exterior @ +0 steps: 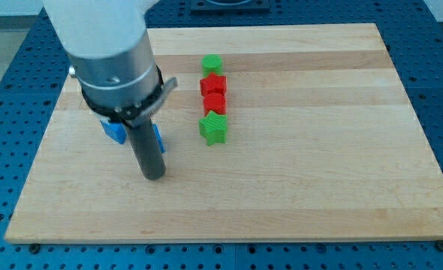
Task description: Drag the blue cube to the bottom of the blue triangle
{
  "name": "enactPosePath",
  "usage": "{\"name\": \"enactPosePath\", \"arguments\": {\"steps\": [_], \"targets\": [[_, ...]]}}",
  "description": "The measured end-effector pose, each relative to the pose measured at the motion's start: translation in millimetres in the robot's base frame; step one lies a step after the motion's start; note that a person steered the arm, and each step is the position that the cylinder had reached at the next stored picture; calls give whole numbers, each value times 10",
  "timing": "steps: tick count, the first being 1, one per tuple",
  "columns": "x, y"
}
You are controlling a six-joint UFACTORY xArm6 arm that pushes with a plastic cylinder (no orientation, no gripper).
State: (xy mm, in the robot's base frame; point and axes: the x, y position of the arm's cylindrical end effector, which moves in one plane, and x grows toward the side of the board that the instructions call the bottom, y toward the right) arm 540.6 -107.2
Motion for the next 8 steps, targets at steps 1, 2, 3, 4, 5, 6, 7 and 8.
{"name": "enactPosePath", "arguments": {"steps": [1,2,3,4,5,6,7,8], "targets": [[158,426],[-458,503],[-785,425],[-760,389],[-787,141],[-767,-79],[-672,-195],[-613,-243]]}}
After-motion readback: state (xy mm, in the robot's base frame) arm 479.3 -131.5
